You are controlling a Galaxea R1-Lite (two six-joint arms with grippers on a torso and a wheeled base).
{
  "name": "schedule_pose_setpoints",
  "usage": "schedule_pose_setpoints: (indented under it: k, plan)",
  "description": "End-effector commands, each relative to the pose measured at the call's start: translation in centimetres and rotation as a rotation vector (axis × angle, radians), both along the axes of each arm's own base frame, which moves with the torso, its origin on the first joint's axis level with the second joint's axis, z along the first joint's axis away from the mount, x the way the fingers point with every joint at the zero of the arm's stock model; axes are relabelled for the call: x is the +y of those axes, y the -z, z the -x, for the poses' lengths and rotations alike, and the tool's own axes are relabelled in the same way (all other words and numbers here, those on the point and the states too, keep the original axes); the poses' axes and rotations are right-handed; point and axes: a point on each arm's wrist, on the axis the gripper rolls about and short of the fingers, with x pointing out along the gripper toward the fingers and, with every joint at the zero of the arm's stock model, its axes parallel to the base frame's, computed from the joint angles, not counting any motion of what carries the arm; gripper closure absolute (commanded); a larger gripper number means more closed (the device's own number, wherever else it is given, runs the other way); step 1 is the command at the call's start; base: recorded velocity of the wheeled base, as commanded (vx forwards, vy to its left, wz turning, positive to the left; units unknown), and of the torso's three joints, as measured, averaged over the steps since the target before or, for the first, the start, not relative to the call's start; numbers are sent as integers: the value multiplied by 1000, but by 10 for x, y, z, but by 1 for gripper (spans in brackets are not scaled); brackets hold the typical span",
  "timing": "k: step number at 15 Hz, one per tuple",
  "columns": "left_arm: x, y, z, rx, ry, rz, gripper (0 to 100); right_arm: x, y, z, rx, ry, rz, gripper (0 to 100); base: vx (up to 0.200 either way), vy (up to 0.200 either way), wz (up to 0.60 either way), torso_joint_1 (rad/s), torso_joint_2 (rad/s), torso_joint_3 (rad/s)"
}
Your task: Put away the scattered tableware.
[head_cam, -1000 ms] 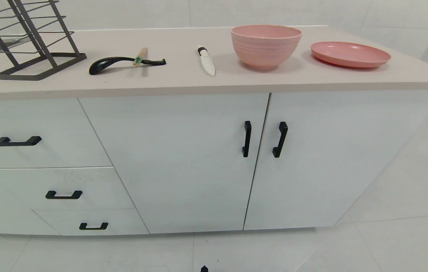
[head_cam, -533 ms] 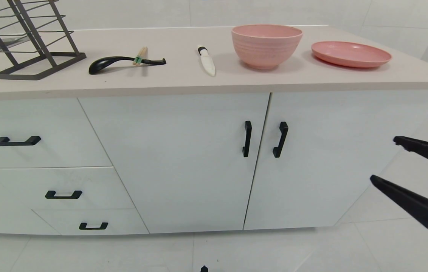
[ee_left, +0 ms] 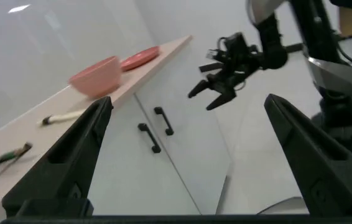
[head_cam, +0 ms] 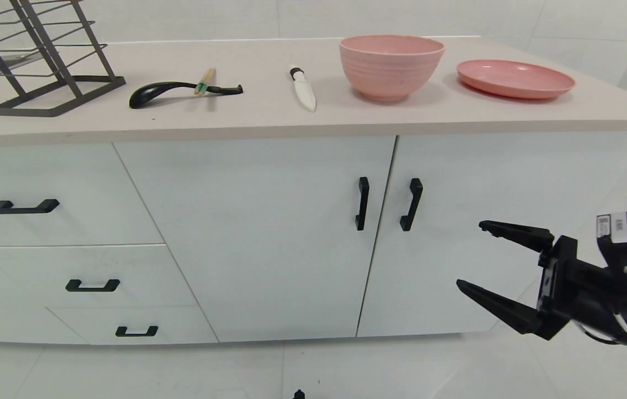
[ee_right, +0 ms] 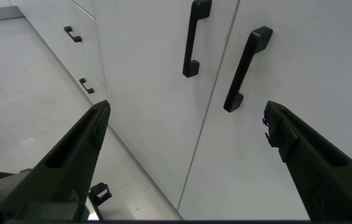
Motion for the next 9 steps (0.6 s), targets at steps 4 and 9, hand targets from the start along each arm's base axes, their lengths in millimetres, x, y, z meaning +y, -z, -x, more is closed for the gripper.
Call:
schedule_pose_setpoints:
  k: [4, 9]
  plan:
    - [-24, 10, -78, 224, 228, -142, 0, 11, -1, -22, -47, -30, 14, 0, 0, 0, 0, 0, 0, 0]
    - [-64, -12, -159, 253, 4, -92, 0, 38, -3, -17, -57, -146, 7, 0, 0, 0, 0, 0, 0, 0]
